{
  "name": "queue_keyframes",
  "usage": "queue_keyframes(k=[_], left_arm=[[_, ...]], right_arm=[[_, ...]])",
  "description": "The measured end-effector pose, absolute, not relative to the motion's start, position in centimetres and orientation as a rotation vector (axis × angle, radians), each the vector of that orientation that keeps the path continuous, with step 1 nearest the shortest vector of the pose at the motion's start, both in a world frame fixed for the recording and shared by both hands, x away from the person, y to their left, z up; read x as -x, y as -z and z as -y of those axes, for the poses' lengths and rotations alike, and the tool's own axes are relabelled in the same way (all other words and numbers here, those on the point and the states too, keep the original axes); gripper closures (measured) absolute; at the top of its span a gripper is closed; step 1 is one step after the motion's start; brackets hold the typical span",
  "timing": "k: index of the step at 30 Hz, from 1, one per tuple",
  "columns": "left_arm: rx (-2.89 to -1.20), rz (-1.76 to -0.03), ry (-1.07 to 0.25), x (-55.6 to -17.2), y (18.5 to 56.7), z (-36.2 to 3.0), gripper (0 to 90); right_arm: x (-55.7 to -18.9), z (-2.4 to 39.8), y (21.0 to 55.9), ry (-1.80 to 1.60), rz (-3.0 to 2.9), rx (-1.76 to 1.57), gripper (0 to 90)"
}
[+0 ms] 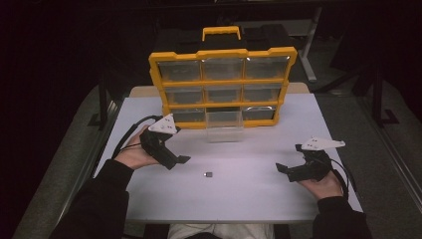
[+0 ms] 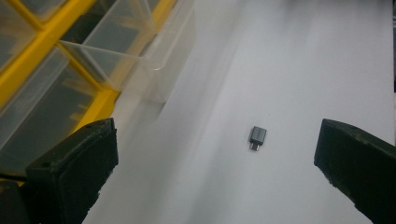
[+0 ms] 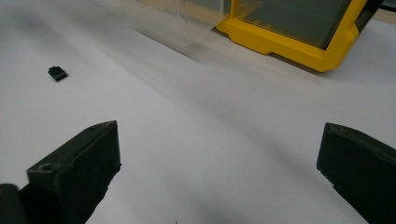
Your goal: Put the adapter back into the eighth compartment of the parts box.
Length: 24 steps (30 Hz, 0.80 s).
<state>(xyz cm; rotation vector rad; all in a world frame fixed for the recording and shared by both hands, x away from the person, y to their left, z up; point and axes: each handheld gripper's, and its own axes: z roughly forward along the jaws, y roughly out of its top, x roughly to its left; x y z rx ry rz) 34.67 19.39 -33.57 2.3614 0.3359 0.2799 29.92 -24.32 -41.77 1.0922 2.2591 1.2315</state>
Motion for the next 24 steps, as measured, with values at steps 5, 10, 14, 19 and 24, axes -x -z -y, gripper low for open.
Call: queue_keyframes(k=[5,10,14,19,24], left_arm=[[-2.380,-0.317,-0.274,-34.9,34.1,-18.5,0.0],[-2.404,-0.295,-0.263,-35.1,34.7,-17.6,0.0],[-2.417,-0.283,-0.242,-35.4,35.4,-16.8,0.0],[-2.433,-0.272,-0.223,-35.5,36.1,-15.9,0.0],[-2.439,-0.264,-0.192,-35.4,36.6,-15.3,0.0]], right_arm=[[-29.9,24.3,41.8,-1.234,-2.261,-1.089,0.0],[-30.0,24.3,41.8,-1.237,-2.261,-1.089,0.0],[-30.0,24.4,41.8,-1.239,-2.259,-1.096,0.0],[-30.0,24.3,41.8,-1.236,-2.263,-1.095,0.0],[-30.0,24.3,41.8,-1.238,-2.264,-1.094,0.0]])
